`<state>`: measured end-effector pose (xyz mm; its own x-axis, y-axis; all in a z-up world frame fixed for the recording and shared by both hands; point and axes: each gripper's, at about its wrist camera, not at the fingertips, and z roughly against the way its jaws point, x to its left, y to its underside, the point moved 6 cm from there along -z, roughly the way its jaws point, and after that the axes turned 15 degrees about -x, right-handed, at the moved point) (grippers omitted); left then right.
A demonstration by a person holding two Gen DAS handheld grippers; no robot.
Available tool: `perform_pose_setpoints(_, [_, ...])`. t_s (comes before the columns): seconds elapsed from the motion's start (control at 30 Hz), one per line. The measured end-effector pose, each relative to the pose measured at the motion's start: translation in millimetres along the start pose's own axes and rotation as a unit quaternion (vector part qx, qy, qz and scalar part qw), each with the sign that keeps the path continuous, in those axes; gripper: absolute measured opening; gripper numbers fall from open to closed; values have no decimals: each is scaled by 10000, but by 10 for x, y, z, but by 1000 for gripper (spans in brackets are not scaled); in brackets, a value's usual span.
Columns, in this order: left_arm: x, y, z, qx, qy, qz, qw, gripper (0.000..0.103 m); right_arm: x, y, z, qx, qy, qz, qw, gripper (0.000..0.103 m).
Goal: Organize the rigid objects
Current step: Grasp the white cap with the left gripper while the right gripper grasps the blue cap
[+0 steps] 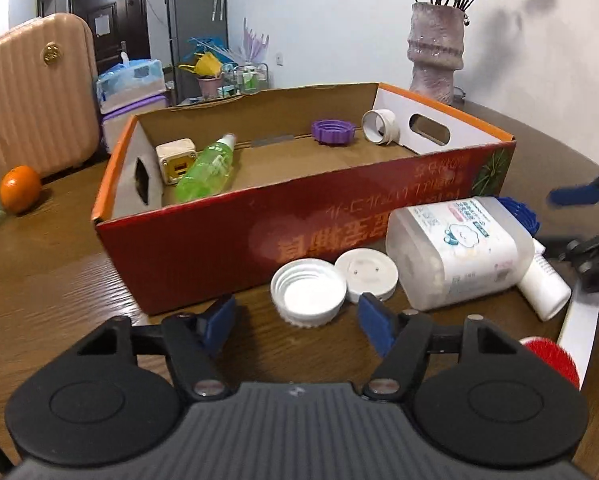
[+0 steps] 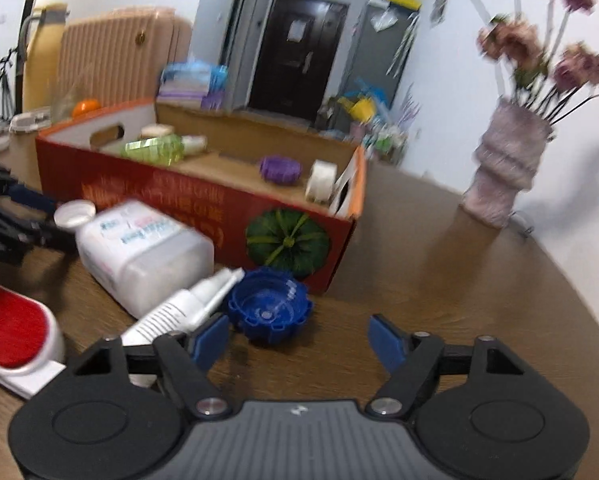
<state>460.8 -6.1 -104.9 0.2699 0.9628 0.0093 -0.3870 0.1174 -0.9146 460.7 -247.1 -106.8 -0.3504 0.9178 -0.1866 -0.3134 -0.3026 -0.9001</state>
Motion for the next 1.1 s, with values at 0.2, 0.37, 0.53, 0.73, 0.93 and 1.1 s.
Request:
perform_pose_setpoints(0.2, [-54,-33,-26,-94,106,-45,9999,41,-78,-22,-157,41,-232,-415,9989,69])
perform_pose_setpoints(0.37, [-47,-13,69,2,-72,6,10000,41,-86,-45,-202,70,-353,-678,9971,50])
perform_pose_setpoints(0.53, [-37,-69,635,-450,-607,-85,9971,41,-107,-71,13,-117,22,-607,9981,50])
perform_pose_setpoints(0.73, [-35,-81,1512,-984,-1208,91,9877,41,7,-175,692,-723,520,-492,9948,50])
perform_pose_setpoints(0.93, [-238,-33,2146,-1524,-1631,170,9746,41,373,-139,1397,-1144,593,-705,9892,50])
perform_pose_setpoints(1.1, [-400,70,2565,-1821,-1670,326,9684,41,787,-23,1909,-1488,310,-1167,9815,50])
